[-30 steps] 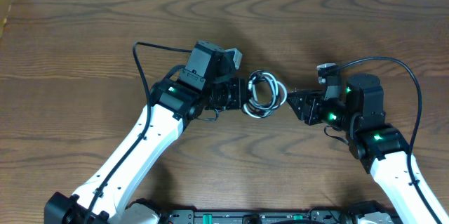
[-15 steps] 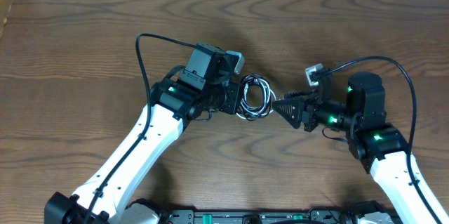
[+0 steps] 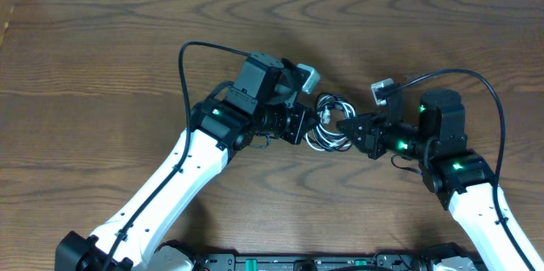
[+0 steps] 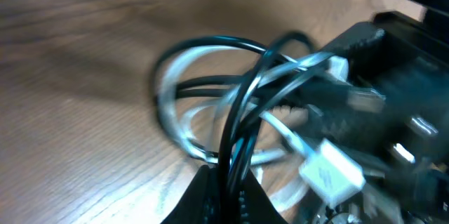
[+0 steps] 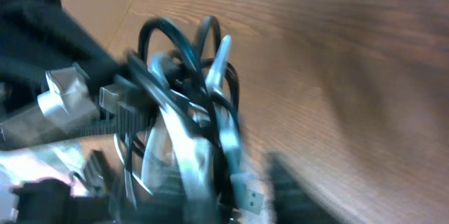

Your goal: Untangle cables

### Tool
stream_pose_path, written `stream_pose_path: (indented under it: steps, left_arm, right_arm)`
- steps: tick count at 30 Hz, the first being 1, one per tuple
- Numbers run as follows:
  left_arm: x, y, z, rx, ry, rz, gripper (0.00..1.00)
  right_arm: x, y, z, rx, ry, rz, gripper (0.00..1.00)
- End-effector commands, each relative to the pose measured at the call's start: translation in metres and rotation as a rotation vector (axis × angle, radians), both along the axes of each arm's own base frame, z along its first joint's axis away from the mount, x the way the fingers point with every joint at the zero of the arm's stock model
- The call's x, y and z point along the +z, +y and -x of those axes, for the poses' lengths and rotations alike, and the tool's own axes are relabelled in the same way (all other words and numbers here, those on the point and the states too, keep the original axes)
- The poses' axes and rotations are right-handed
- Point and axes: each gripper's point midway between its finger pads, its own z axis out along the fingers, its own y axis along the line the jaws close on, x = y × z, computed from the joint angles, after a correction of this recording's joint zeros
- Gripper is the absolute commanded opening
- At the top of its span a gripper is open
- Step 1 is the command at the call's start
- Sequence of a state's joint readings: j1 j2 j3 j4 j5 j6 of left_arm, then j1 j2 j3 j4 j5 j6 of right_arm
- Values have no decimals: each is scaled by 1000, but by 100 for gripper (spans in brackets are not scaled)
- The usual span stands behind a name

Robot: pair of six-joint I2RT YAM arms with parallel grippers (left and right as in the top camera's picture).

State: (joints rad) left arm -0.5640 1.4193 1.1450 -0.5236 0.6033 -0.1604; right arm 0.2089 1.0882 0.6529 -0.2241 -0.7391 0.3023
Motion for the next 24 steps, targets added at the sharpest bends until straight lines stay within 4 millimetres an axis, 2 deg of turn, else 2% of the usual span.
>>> stream_pose_path:
  steps: [1, 2, 6, 11, 18, 24]
  left_arm:
    - [4, -4, 4, -29, 4, 16, 17]
    - [1, -1, 3, -14, 3, -3, 23]
    - [-15, 18, -3, 62, 1, -120, 24]
    - [-22, 27, -4, 90, 5, -173, 24]
    - [-14, 19, -12, 87, -38, -131, 24]
    - [9, -4, -12, 12, -76, 11, 25]
  right_arm:
    - [-5, -6, -6, -42, -11, 44, 1]
    - [-8, -10, -8, -64, -6, 62, 1]
    - [-22, -24, -12, -165, 57, 117, 1]
    - [-14, -10, -3, -52, 17, 77, 1]
    - [-9, -2, 5, 22, -3, 47, 1]
    - [-9, -1, 8, 32, 7, 40, 1]
